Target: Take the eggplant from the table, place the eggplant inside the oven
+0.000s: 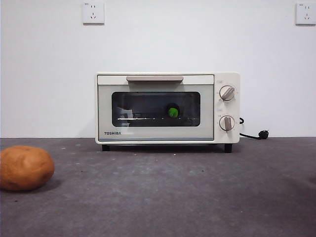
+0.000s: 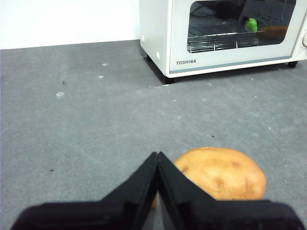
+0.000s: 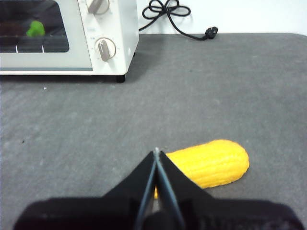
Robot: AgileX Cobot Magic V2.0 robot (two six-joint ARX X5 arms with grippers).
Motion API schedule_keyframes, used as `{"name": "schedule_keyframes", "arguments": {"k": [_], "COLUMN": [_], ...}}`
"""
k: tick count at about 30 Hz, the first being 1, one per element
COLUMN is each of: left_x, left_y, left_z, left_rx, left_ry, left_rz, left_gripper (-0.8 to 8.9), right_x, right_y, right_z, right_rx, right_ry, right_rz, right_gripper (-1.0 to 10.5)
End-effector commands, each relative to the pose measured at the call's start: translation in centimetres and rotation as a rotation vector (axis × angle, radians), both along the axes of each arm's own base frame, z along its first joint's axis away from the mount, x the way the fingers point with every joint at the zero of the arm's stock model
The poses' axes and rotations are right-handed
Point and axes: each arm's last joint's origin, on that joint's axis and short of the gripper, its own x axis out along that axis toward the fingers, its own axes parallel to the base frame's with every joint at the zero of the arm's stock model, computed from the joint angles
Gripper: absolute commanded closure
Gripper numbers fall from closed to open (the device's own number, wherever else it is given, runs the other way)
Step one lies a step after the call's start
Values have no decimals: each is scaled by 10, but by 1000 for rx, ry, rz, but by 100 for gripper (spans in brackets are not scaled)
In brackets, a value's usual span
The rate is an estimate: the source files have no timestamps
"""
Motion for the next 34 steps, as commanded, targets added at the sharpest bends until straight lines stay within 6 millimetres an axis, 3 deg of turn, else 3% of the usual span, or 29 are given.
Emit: {"name": "schedule_keyframes", "arguments": {"k": [1, 34], "left_x": [0, 0], "left_y": [0, 0], "left_z": [-3, -3], "left_rx": [-6, -6], "left_ry": [4, 4], "left_rz": [2, 2], "left_gripper": [817, 817], "right_x": [1, 2], "right_y": [-1, -1], "right_z": [-2, -3], "right_rx": [0, 0], "right_ry": [-10, -26], "right_rz": [-5, -9], "right_gripper": [946, 946]}}
